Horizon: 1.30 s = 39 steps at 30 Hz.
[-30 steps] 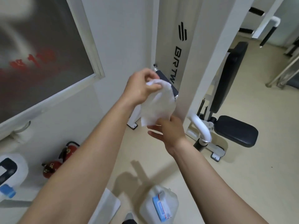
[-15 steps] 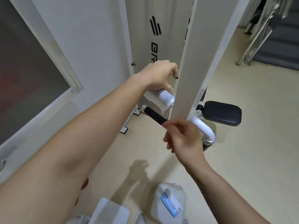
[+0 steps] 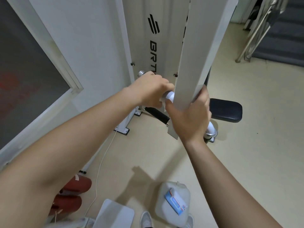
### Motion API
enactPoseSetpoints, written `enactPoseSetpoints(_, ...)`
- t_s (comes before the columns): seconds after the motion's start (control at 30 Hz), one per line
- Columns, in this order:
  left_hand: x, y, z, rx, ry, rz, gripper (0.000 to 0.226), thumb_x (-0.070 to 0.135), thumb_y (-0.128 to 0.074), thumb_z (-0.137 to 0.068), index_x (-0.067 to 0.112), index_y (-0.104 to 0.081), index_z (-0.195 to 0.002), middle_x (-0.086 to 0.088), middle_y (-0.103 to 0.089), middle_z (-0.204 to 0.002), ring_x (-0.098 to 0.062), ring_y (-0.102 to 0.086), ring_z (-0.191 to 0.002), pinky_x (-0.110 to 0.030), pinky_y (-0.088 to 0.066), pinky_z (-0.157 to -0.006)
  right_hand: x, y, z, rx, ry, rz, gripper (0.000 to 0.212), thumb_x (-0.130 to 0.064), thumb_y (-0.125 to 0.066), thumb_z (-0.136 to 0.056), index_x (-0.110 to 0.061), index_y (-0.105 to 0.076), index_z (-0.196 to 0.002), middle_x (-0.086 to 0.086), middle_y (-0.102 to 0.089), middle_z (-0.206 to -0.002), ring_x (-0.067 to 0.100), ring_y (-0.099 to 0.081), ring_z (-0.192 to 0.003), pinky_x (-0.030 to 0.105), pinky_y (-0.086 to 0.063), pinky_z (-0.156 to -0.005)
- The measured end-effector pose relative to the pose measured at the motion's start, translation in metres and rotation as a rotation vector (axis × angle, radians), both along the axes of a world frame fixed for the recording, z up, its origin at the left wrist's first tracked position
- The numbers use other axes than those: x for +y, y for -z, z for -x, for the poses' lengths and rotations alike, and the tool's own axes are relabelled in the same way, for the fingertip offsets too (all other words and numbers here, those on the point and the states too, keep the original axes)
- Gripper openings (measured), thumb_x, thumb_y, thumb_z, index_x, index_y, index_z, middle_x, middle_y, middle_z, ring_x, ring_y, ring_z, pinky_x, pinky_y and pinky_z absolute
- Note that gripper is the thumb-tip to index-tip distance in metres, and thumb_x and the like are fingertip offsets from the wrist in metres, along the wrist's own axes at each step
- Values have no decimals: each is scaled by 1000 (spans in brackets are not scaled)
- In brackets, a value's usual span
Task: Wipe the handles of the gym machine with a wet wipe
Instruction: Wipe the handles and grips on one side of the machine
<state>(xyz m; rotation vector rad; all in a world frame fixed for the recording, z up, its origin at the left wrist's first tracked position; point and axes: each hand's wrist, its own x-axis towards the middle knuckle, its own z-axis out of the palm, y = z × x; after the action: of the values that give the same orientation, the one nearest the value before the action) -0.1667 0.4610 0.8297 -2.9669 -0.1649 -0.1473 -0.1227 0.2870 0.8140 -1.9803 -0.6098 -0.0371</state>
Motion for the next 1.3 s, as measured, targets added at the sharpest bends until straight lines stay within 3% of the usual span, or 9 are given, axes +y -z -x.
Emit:
enactPoseSetpoints(0.1,-11,2,-12,32,-33,-55,49,27,-70,-60,28,-21,-55,9,-24,-49,-24,-39,-51,-24,-24,-53,11,-16,-7,88,3,-62,79,-62,-79,-63,-22,-44,-121,-11,-62,-100,20,-63,-89,39,-55,-74)
enactPoseSetpoints(0.3,-5,1,-20,118,-17,-177,31,27,-54,-73,17,-31,-54,-2,-47,-55,-31,-51,-54,-29,-34,-56,15,-9,-18,-9,53,-88,60,-50,-80,-60,-22,-40,-96,-7,-57,-82,26,-56,-73,36,-48,-59)
enactPoseSetpoints(0.53,30,-7,-7,109,13,-246,27,34,-63,-74,21,-44,-61,3,-51,-55,-27,-48,-54,-28,-30,-62,19,-4,-17,-67,68,-113,63,-62,-70,-56,-20,-40,-93,-3,-58,-78,27,-54,-66,33,-43,-56)
enactPoseSetpoints(0.67,39,-15,-4,143,-49,-240,33,37,-65,-75,24,-39,-59,7,-43,-53,-26,-48,-52,-32,-46,-65,16,-3,-20,-78,68,-111,63,-57,-77,-60,-20,-38,-92,-3,-56,-76,26,-49,-63,31,-36,-56)
enactPoseSetpoints(0.77,34,-18,-5,135,-58,-264,24,33,-62,-74,22,-45,-62,4,-47,-54,-26,-50,-52,-30,-43,-66,16,-2,-21,-85,57,-122,64,-62,-70,-59,-19,-37,-93,-2,-57,-75,25,-49,-60,31,-36,-53)
enactPoseSetpoints(0.93,-11,7,-20,-5,-20,-201,40,23,-56,-69,20,-19,-55,2,-36,-47,-32,-48,-48,-28,-32,-54,18,-2,-22,-90,73,-107,65,-59,-75,-62,-16,-43,-97,-4,-56,-79,25,-47,-64,31,-36,-57)
enactPoseSetpoints(1.03,-12,7,-22,35,-30,-194,43,27,-57,-76,20,-21,-55,4,-33,-49,-30,-45,-52,-29,-32,-55,16,-1,-24,-84,66,-92,64,-56,-78,-62,-15,-44,-98,-4,-58,-79,26,-50,-65,33,-40,-57)
enactPoseSetpoints(1.13,15,-7,-18,150,-43,-259,27,33,-59,-75,18,-41,-61,1,-54,-59,-30,-51,-57,-28,-37,-55,15,-1,-25,-87,44,-112,62,-56,-77,-60,-19,-38,-93,-4,-56,-75,26,-50,-63,31,-36,-56)
enactPoseSetpoints(1.3,35,-35,-23,471,-227,-12,22,31,-68,-71,22,-50,-63,3,-55,-60,-23,-57,-61,-27,-40,-51,17,-1,-26,-92,60,-115,62,-54,-79,-62,-18,-38,-92,-6,-52,-72,20,-45,-57,29,-31,-54)
